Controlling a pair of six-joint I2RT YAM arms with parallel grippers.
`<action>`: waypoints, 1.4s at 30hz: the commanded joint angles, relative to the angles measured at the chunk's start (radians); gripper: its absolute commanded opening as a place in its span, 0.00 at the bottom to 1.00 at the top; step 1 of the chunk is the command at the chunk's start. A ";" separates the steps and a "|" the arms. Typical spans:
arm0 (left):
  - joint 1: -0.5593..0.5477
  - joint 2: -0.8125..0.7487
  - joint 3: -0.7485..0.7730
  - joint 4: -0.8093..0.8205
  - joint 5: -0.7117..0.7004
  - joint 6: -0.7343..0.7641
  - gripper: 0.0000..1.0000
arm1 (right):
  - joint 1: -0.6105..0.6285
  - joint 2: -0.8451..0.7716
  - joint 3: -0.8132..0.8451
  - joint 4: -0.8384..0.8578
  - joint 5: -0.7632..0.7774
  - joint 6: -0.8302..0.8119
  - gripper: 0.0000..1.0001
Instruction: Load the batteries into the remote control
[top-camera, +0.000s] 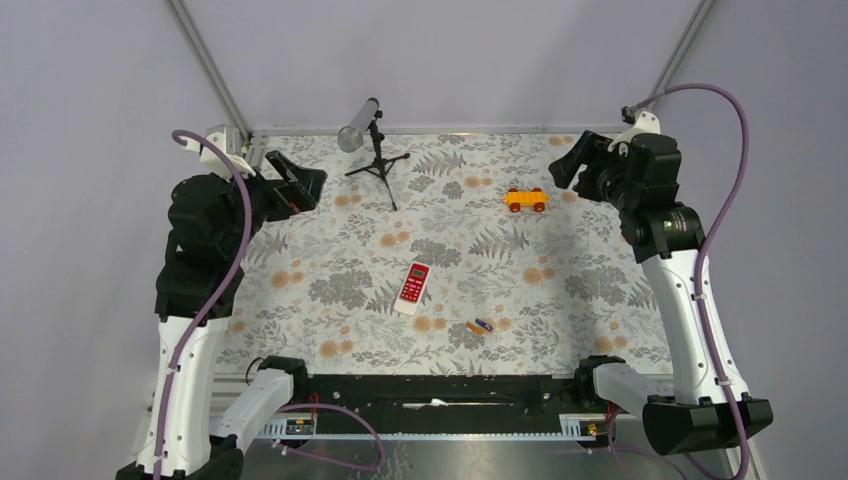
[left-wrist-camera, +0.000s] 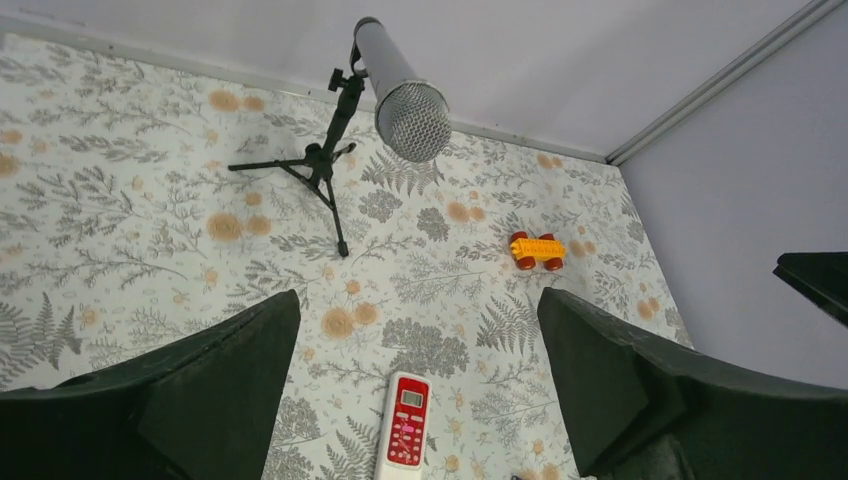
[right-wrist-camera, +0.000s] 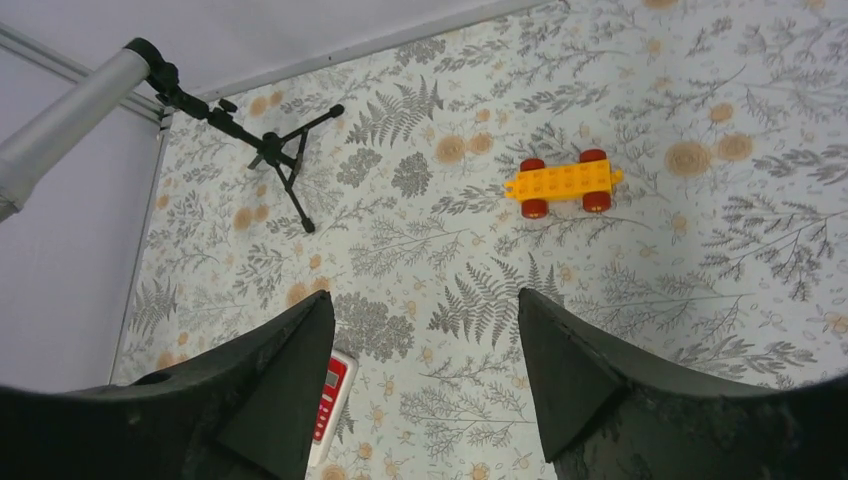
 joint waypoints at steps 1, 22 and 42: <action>0.006 -0.040 -0.042 0.031 -0.038 -0.037 0.99 | -0.003 -0.040 -0.076 0.057 0.003 0.062 0.75; -0.326 0.115 -0.567 0.236 -0.012 -0.150 0.95 | -0.001 -0.029 -0.426 0.083 -0.171 0.188 0.83; -0.665 0.677 -0.442 0.380 -0.254 -0.030 0.96 | -0.001 -0.131 -0.557 0.072 -0.223 0.171 1.00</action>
